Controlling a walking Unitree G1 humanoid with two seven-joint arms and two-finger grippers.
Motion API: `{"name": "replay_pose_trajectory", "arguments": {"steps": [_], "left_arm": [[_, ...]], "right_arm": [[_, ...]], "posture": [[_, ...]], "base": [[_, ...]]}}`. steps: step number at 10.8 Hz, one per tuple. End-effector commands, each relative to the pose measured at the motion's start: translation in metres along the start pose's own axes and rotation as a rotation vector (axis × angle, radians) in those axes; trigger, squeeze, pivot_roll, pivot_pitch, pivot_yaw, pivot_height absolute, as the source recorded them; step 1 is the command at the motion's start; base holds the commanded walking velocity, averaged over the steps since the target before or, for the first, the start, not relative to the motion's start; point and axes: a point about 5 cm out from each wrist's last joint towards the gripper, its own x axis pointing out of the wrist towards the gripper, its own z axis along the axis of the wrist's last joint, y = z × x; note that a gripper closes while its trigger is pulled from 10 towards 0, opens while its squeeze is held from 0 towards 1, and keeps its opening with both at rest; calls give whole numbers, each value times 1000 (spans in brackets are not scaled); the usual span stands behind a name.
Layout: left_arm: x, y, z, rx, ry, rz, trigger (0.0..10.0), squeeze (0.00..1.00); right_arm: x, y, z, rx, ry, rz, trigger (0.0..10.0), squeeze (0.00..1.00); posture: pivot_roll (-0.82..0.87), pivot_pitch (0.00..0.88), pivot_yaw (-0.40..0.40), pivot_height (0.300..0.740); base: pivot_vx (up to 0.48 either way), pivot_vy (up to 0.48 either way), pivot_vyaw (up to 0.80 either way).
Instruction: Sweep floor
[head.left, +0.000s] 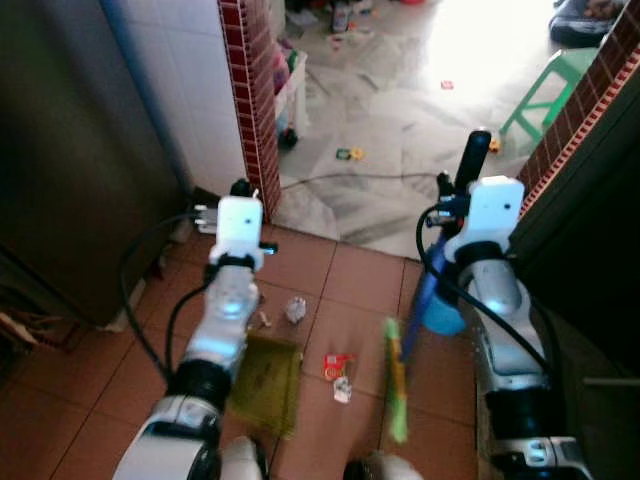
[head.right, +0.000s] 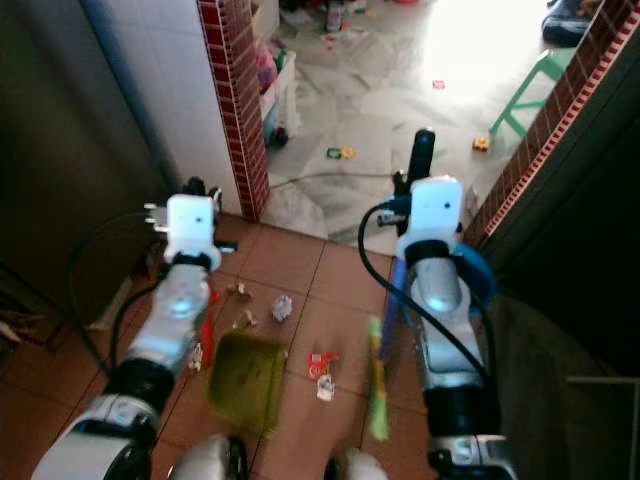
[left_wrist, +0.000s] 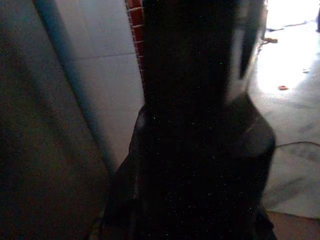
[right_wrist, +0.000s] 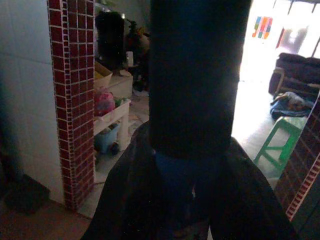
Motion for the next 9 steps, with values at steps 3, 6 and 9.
{"name": "replay_pose_trajectory", "arguments": {"steps": [3, 6, 9], "left_arm": [[-2, -20, -11, -26, 36, 8, 10000, 0], [-7, -29, -27, -66, 138, -12, 10000, 0], [-7, -34, -28, -72, 145, -25, 10000, 0]], "right_arm": [[6, 6, 12, 56, -41, 16, 10000, 0], [7, 23, 4, 129, 23, 54, 10000, 0], [8, 46, 4, 327, 95, 143, 10000, 0]], "posture": [[-109, 59, 11, 740], [-110, 58, 4, 740], [-115, 58, 5, 740]], "base": [[0, 0, 0], [0, 0, 0], [0, 0, 0]]}}
